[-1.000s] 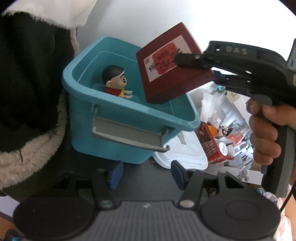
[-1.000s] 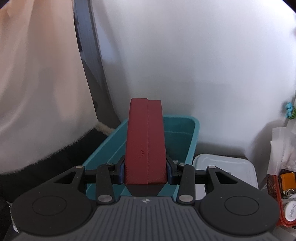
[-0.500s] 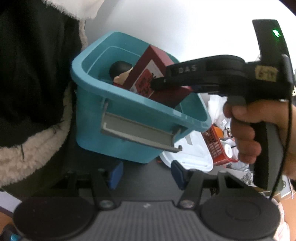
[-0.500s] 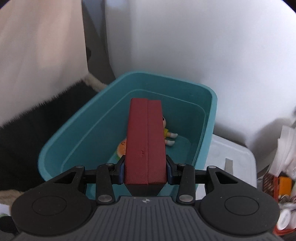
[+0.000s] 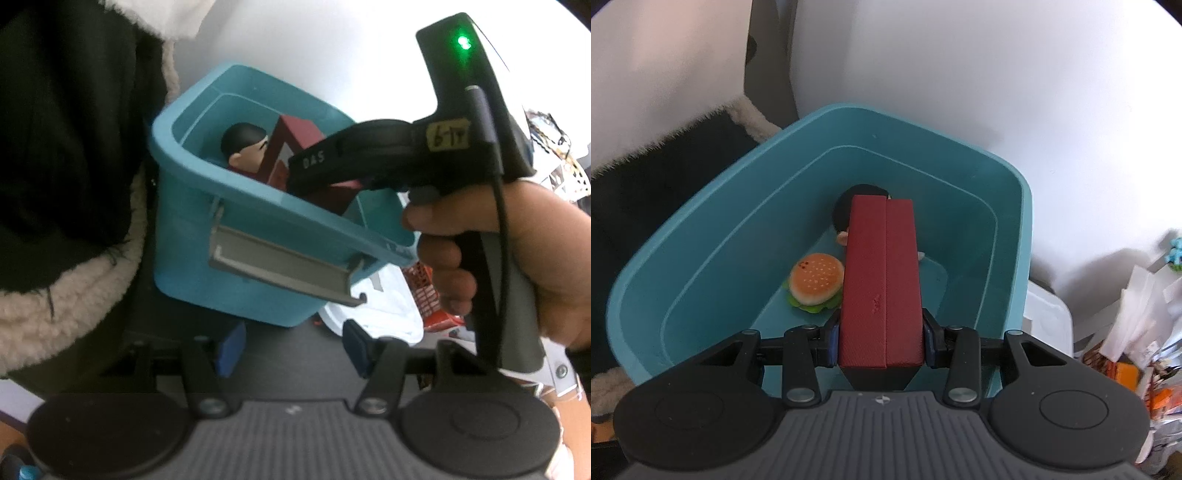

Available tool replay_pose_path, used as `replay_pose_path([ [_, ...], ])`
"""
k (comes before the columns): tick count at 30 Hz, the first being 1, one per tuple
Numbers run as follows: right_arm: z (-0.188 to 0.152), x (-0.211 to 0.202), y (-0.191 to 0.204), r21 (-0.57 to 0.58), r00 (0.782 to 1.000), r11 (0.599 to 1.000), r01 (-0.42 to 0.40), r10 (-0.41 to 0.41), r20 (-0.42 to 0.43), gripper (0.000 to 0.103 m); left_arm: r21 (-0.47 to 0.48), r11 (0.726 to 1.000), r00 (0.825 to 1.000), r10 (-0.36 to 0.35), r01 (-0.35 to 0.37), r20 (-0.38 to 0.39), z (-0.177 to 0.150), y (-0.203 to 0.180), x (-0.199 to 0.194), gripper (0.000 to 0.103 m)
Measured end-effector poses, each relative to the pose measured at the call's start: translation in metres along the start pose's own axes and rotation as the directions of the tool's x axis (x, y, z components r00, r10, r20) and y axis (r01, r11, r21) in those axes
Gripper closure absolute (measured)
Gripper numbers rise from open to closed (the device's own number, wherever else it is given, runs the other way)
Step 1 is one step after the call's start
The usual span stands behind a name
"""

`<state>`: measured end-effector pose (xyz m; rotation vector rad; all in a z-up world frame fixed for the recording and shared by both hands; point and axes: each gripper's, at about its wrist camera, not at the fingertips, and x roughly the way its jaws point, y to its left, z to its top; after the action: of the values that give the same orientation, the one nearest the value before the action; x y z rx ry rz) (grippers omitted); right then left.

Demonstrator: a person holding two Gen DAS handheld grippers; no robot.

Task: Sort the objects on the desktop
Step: 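Lower the red box into the teal bin and open the right tool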

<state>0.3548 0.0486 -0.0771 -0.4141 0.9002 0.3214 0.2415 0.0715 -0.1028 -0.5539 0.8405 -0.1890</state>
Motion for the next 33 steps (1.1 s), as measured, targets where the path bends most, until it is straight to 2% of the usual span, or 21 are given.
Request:
replay_pose_path([
  [13,0.001,-0.012,-0.005,-0.007,0.999,0.999,0.031,-0.031,-0.005,0.057,0.003,1.000,1.000,-0.009,0.009,-0.003,0.000,-0.006,0.001,0.041],
  [20,-0.004,-0.044,-0.017,0.037,0.999,0.999,-0.008,0.007,0.035,0.057,0.021,1.000,1.000,-0.003,0.003,-0.006,-0.002,-0.012,0.003,0.041],
  [33,-0.015,-0.083,-0.040,0.075,0.993,0.997,-0.010,0.002,0.114,0.056,0.060,0.998,1.000,-0.012,0.011,0.021,-0.008,-0.019,-0.013,0.041],
])
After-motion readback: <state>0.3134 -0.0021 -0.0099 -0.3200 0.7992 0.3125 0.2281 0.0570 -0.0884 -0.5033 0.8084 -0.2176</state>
